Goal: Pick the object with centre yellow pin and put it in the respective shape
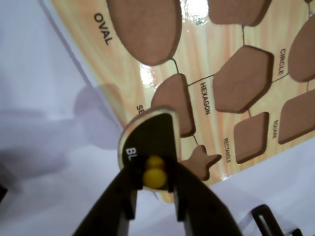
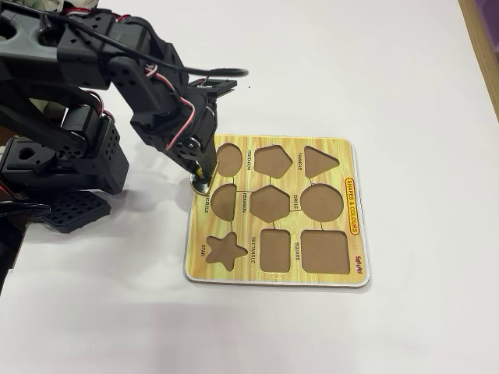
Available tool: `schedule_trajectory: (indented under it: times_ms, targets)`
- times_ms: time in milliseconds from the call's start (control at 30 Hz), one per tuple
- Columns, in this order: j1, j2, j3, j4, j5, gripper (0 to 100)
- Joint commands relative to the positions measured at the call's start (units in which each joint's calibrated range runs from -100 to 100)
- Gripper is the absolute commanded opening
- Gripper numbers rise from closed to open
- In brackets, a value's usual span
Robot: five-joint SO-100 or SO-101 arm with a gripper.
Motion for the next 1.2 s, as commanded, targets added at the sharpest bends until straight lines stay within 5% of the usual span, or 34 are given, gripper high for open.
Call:
schedule_trajectory:
  times_ms: [0,1167]
  targets:
    - [2.25,-0.37,-1.89,-0.68,2.99,1]
    - [3.42,15.61,-9.17,-6.65,7.38,1]
